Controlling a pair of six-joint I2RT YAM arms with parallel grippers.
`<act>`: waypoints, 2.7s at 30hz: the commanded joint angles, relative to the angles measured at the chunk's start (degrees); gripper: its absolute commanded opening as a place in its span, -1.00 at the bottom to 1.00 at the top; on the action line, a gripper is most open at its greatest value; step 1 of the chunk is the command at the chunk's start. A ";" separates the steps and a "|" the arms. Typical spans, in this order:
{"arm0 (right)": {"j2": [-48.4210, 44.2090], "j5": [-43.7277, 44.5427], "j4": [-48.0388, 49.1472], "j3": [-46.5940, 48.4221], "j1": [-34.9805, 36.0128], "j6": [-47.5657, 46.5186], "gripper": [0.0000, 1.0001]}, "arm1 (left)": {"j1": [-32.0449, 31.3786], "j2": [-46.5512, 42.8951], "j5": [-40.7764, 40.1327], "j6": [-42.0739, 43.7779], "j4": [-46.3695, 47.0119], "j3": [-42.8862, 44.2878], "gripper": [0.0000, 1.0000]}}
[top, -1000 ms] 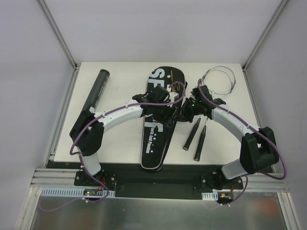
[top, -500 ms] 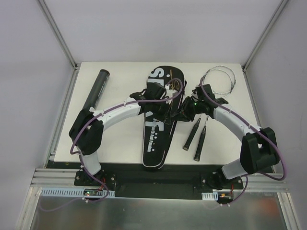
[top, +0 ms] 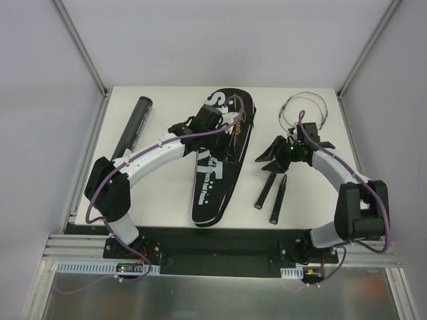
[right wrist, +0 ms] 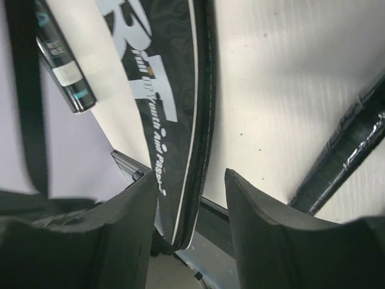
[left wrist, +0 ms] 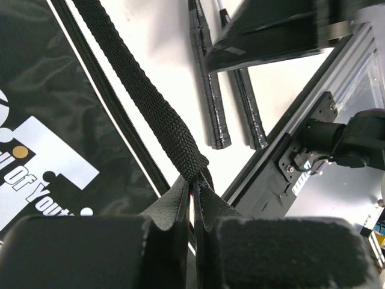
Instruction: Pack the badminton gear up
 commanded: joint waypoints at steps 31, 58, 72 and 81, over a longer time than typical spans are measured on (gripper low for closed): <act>10.34 -5.32 33.61 -12.21 16.96 22.08 -0.12 | -0.27 -1.50 2.88 -4.84 1.80 3.31 -1.00; 16.75 0.74 42.67 -9.84 19.87 28.51 -0.61 | -1.24 -4.83 2.80 -5.02 1.80 -0.89 -1.00; -4.07 10.75 9.57 0.78 22.23 8.48 -0.99 | 6.40 -5.45 -4.14 -4.50 -6.46 -2.76 -0.91; -6.11 16.39 -3.20 9.93 24.18 2.40 -0.99 | 7.20 -5.62 -0.82 -0.27 -12.09 3.66 0.07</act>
